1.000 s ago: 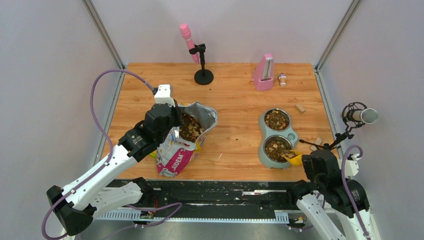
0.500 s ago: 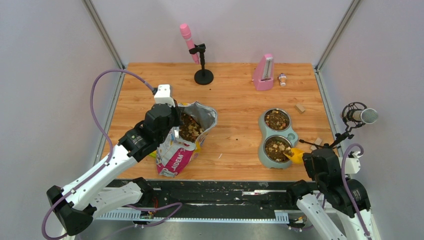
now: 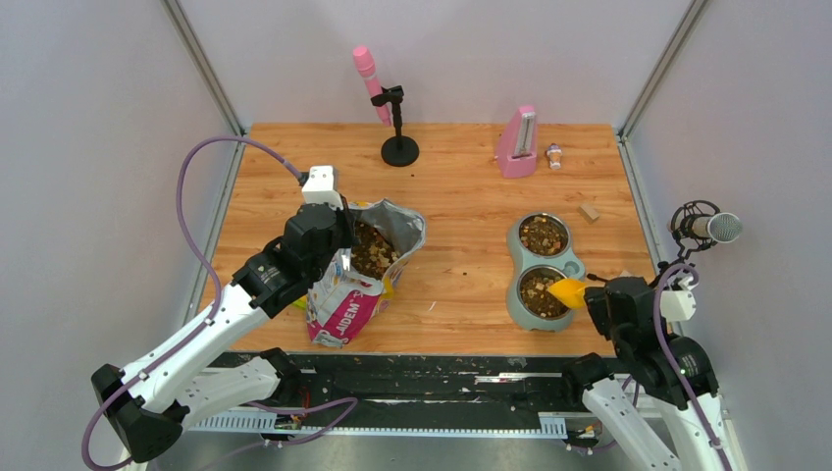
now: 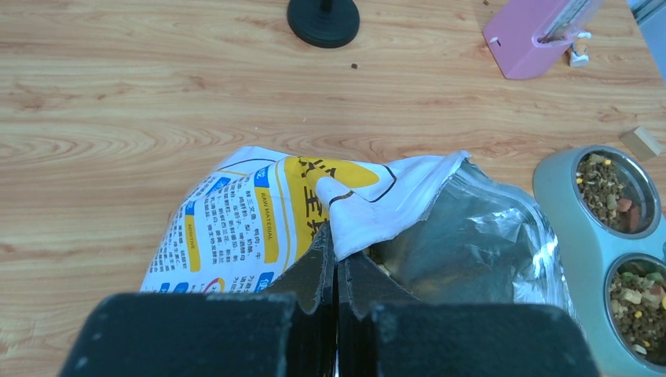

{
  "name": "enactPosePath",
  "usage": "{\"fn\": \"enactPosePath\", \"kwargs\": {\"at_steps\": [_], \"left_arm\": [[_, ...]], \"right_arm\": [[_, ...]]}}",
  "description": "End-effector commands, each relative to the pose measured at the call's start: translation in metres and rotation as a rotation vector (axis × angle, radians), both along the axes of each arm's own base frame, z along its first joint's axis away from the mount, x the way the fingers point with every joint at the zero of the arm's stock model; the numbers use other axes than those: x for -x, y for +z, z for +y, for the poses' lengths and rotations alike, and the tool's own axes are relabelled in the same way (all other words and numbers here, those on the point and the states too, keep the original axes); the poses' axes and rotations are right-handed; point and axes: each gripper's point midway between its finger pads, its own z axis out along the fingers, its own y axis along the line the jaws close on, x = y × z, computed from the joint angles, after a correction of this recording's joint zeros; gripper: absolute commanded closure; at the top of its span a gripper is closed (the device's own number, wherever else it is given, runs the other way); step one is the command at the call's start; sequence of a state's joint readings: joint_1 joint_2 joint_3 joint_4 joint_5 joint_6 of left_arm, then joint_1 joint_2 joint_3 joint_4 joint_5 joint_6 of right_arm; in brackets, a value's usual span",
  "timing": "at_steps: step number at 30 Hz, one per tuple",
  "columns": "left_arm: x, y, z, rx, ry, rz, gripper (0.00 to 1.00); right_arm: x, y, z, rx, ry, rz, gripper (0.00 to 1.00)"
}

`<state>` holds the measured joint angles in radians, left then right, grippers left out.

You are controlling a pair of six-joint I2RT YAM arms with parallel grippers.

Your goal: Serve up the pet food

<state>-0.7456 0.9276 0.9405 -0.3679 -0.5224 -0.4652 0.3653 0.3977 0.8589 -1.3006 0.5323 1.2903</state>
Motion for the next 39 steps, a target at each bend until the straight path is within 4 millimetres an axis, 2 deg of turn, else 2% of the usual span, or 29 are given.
{"fn": "enactPosePath", "kwargs": {"at_steps": [1,16,26,29,35,37,39], "left_arm": [[-0.003,0.031,0.003,0.060,0.025,-0.089,1.00],[-0.003,0.032,0.003,0.063,0.026,-0.091,1.00],[-0.003,0.032,0.002,0.063,0.021,-0.089,1.00],[-0.003,0.032,0.003,0.064,0.022,-0.089,1.00],[-0.003,0.031,0.002,0.061,0.022,-0.086,1.00],[-0.003,0.031,0.002,0.060,0.021,-0.086,1.00],[-0.003,0.031,0.003,0.059,0.024,-0.087,1.00]], "right_arm": [[-0.016,0.009,0.012,0.002,0.057,-0.035,1.00],[-0.022,0.002,0.032,0.070,0.232,0.091,1.00],[-0.028,0.034,0.033,0.190,0.365,0.053,1.00],[-0.030,0.033,0.037,0.224,0.426,0.084,1.00],[-0.036,0.015,0.046,0.317,0.589,0.213,1.00],[-0.038,0.017,0.047,0.332,0.604,0.235,1.00],[-0.040,0.029,0.041,0.354,0.580,0.216,1.00]]}}
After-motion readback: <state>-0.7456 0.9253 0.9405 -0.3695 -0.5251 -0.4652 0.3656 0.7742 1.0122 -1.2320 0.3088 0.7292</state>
